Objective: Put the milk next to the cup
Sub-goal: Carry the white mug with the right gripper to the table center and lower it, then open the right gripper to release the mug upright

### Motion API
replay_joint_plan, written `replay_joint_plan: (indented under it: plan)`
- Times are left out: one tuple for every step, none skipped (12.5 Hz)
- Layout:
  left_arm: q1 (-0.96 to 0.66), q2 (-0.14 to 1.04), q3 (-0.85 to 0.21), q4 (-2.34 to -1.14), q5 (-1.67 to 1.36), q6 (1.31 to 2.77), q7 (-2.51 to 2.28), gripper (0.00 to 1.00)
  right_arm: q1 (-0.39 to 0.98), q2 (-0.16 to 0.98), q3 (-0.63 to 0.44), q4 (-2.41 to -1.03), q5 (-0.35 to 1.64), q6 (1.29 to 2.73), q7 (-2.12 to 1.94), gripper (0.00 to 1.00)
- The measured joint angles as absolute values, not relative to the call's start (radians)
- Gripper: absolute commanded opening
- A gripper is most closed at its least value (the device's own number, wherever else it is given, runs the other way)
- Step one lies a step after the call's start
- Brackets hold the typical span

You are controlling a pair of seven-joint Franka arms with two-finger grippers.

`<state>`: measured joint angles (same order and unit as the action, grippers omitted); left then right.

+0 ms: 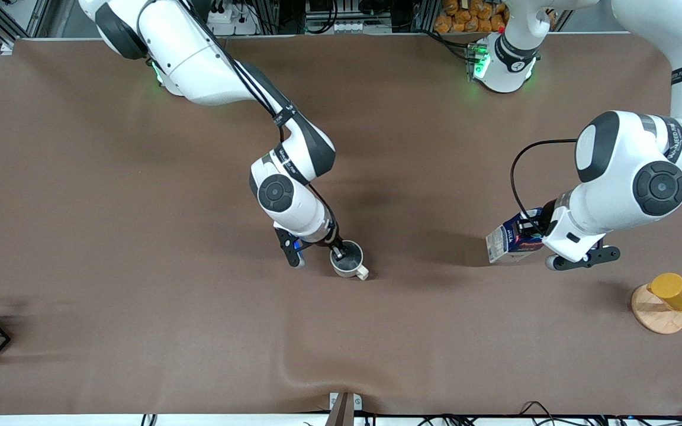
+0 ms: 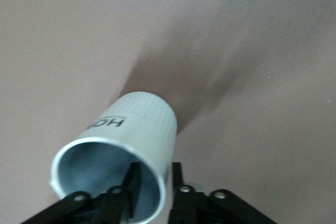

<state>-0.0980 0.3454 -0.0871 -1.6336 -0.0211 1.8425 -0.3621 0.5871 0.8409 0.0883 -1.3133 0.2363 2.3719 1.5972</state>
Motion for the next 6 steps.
replay_joint_plan:
  plan:
    - [-0.098, 0.345, -0.089, -1.634, -0.021, 1.841, -0.373, 0.44, 0.587, 0.836, 0.088, -1.294, 0.236, 2.347, 1.602, 1.00]
    - [-0.098, 0.344, -0.091, -1.634, -0.021, 1.837, -0.379, 0.44, 0.586, 0.829, 0.086, -1.270, 0.236, 2.307, 1.604, 1.00]
    - [-0.098, 0.344, -0.095, -1.633, -0.021, 1.834, -0.388, 0.44, 0.581, 0.815, 0.082, -1.240, 0.237, 2.249, 1.606, 1.00]
    - [-0.098, 0.343, -0.101, -1.633, -0.021, 1.832, -0.401, 0.44, 0.570, 0.797, 0.080, -1.208, 0.237, 2.175, 1.607, 1.00]
    - [-0.098, 0.343, -0.106, -1.631, -0.021, 1.832, -0.422, 0.44, 0.551, 0.776, 0.077, -1.183, 0.237, 2.098, 1.606, 1.00]
    - [-0.099, 0.343, -0.112, -1.628, -0.021, 1.832, -0.451, 0.44, 0.525, 0.751, 0.075, -1.168, 0.236, 2.030, 1.586, 1.00]
